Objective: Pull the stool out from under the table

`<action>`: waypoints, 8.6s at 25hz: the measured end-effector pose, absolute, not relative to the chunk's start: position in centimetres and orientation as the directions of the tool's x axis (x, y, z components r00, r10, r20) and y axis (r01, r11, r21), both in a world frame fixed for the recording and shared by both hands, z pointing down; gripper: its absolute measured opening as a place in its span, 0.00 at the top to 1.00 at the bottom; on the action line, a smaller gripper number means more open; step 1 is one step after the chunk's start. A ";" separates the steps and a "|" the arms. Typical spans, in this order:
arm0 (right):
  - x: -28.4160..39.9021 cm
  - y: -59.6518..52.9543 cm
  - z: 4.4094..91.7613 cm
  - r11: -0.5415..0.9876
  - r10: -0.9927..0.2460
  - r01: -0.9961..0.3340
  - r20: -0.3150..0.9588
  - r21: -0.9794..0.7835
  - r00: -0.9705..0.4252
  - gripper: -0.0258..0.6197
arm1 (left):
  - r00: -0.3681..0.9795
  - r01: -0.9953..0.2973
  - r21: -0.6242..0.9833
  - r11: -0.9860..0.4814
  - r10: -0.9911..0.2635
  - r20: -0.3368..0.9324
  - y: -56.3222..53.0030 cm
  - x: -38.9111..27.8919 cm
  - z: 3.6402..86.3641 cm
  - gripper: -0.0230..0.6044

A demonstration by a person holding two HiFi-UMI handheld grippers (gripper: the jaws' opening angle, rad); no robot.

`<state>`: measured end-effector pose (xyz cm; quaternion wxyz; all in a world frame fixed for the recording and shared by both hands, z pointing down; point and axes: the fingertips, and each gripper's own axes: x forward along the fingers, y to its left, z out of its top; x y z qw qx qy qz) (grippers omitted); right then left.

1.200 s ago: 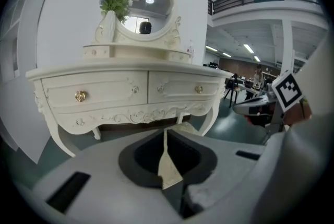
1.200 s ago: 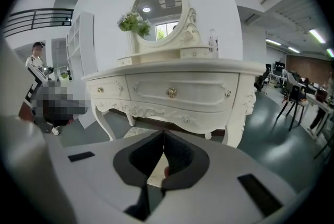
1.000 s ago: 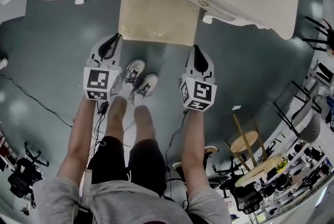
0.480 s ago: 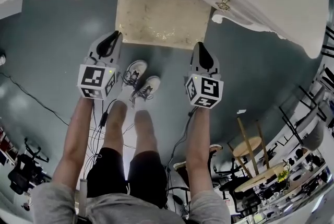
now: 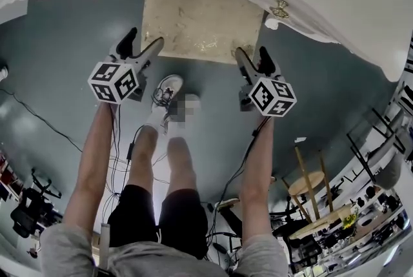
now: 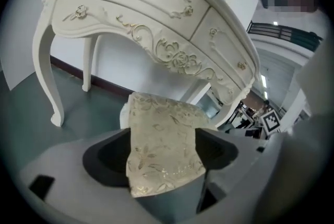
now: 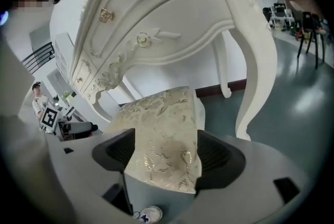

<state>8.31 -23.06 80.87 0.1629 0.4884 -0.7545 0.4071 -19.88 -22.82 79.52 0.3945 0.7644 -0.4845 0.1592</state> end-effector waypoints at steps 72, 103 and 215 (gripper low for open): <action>17.8 -11.2 78.1 -0.192 -0.735 -0.792 0.620 -0.579 -0.275 0.34 | 0.656 -0.755 0.539 -0.375 -0.440 0.613 -20.1 -10.3 78.3 0.33; 31.0 8.6 83.4 -0.534 -0.775 -0.584 0.630 -0.611 0.049 0.35 | 0.764 -0.529 0.508 -0.679 -0.122 0.633 -12.0 9.7 82.5 0.34; 1.6 -6.2 18.8 0.318 -0.944 -0.948 0.098 0.007 -0.316 0.83 | 0.514 -0.850 -0.023 -0.526 -0.840 0.174 -9.4 -13.6 19.7 0.88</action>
